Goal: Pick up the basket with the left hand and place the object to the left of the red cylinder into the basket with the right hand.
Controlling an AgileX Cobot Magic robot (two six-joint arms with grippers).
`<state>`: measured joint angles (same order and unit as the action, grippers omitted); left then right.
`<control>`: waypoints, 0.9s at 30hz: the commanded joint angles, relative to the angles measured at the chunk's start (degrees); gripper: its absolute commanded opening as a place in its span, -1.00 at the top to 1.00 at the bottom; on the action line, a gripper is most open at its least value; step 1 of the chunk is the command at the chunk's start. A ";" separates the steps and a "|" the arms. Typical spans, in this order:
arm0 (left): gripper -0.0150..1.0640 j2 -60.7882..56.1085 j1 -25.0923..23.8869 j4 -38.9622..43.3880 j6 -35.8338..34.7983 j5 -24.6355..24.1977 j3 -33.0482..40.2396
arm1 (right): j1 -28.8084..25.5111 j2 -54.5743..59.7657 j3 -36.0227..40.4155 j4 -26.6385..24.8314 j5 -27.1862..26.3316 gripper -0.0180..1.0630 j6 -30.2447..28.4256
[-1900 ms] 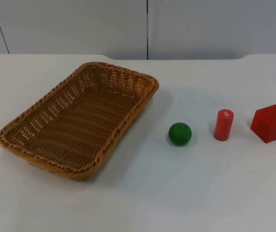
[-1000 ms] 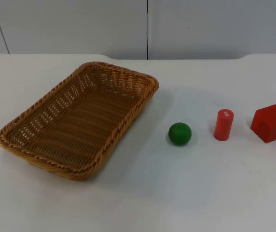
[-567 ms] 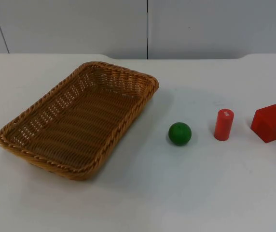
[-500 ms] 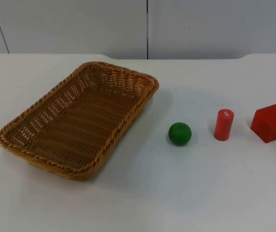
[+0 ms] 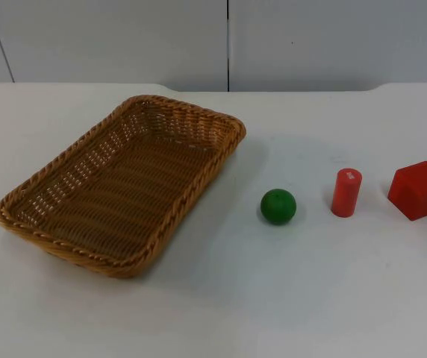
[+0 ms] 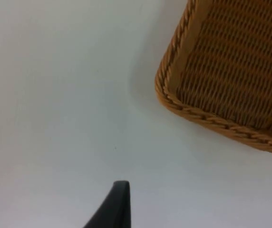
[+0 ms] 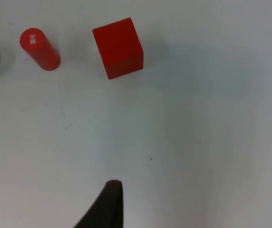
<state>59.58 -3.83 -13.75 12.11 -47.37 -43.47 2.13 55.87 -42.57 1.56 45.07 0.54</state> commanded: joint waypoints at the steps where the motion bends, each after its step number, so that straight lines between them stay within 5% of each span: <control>1: -0.97 2.43 -0.26 -1.06 1.55 -0.52 -2.01 | -0.28 -0.13 0.32 -0.32 -0.76 -0.95 0.04; 11: -0.97 23.41 -0.16 -9.98 18.60 -5.19 -18.32 | -0.28 -0.13 0.32 -0.21 -1.01 -0.95 0.04; 27: -0.97 56.67 -0.06 -13.43 27.86 -12.45 -46.92 | -0.28 -0.13 0.32 0.28 -1.24 -0.95 -0.17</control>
<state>115.52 -3.83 -25.91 38.97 -58.39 -89.63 2.13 55.87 -42.57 1.56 44.44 0.44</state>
